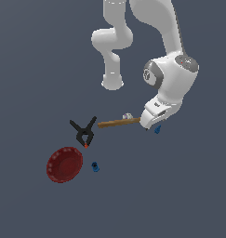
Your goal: Pick up a designated object from a clutter of objects.
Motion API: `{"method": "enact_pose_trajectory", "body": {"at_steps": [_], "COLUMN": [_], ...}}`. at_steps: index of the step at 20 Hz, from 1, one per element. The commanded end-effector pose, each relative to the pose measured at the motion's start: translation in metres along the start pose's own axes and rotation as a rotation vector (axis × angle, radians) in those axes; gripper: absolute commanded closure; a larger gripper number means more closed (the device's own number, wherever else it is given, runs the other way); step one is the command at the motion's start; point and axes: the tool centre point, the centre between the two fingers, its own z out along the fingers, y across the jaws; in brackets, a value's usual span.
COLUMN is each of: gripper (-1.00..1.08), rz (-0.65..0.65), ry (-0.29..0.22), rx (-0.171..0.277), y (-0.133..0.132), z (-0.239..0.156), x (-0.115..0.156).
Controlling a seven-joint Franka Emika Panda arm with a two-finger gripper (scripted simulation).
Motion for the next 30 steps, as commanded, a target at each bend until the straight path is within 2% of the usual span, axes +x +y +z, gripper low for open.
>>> {"method": "enact_pose_trajectory", "body": {"at_steps": [1, 6, 10, 18, 30], "gripper": [-0.92, -0.92, -0.92, -0.92, -0.92], "rz": [-0.060, -0.141, -0.175, -0.179, -0.183], "ry": [0.001, 0.000, 0.001, 0.000, 0.000], "rx": [0.007, 0.020, 0.027, 0.029, 0.029], "y": [-0.023, -0.056, -0.070, -0.072, -0.074], "z": [0.019, 0.044, 0.054, 0.060, 0.104], "x": [-0.002, -0.009, -0.013, -0.014, -0.015]}}
